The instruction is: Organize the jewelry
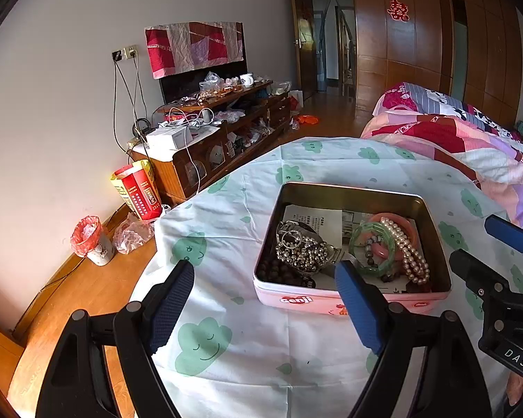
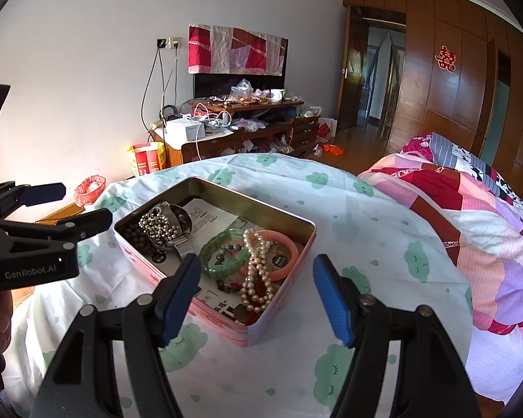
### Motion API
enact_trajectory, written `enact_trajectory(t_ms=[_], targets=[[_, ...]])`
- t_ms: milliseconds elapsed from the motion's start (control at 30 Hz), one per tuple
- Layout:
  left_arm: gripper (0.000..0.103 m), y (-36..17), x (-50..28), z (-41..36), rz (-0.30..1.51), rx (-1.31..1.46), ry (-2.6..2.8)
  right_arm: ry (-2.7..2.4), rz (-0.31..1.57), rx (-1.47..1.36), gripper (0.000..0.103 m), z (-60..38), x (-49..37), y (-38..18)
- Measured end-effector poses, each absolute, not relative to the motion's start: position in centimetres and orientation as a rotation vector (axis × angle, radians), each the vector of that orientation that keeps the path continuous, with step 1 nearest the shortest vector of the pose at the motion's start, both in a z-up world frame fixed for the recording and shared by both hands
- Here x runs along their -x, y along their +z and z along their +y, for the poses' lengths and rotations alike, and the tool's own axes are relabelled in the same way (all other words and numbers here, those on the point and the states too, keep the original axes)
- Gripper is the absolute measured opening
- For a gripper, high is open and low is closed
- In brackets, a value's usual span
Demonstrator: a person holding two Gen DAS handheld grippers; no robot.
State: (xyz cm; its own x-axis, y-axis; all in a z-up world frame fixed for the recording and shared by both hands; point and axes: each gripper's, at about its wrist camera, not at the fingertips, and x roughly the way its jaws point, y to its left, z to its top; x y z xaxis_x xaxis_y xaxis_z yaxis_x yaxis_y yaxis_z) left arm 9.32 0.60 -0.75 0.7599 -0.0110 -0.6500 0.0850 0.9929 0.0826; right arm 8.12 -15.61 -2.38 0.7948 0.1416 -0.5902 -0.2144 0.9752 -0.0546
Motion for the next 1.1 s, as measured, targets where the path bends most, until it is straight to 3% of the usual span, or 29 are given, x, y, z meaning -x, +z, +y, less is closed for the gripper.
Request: enact_trajectory(t_ms=[1100], targets=[[0.083,-0.82,-8.80,0.63,0.705,-0.123,-0.052,0.190,0.620,0.122,0.073,-15.66,-8.03,-2.24]])
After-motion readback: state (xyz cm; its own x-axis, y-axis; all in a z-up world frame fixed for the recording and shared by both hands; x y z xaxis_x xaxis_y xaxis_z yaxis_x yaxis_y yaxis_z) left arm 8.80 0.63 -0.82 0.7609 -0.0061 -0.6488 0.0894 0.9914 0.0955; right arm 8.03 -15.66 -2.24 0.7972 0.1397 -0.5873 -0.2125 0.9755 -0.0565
